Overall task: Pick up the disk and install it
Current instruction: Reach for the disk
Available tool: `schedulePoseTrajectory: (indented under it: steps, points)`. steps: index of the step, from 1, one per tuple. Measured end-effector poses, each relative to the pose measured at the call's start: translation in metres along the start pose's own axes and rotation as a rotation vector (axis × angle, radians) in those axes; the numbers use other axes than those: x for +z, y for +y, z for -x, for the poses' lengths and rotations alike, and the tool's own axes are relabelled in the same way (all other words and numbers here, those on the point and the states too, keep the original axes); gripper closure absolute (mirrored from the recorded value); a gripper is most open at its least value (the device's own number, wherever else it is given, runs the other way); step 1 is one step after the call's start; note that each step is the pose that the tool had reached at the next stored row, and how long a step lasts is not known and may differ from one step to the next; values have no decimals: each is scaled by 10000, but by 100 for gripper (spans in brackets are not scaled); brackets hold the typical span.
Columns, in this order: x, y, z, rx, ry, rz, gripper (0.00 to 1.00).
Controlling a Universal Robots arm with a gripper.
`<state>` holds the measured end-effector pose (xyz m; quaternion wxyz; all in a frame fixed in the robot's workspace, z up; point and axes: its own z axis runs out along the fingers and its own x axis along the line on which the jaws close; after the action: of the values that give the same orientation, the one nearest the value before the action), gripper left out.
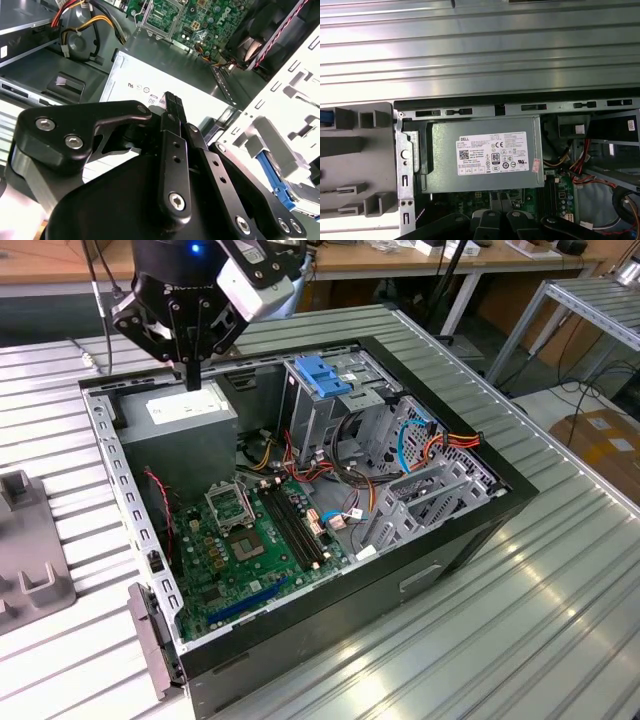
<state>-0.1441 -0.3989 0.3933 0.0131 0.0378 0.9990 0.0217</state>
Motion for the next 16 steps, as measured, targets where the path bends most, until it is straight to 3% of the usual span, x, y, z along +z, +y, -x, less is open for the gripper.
schedulePoseTrajectory:
  steps: [16]
  points:
    - [-1,-3,-36,0,0,-1,90]
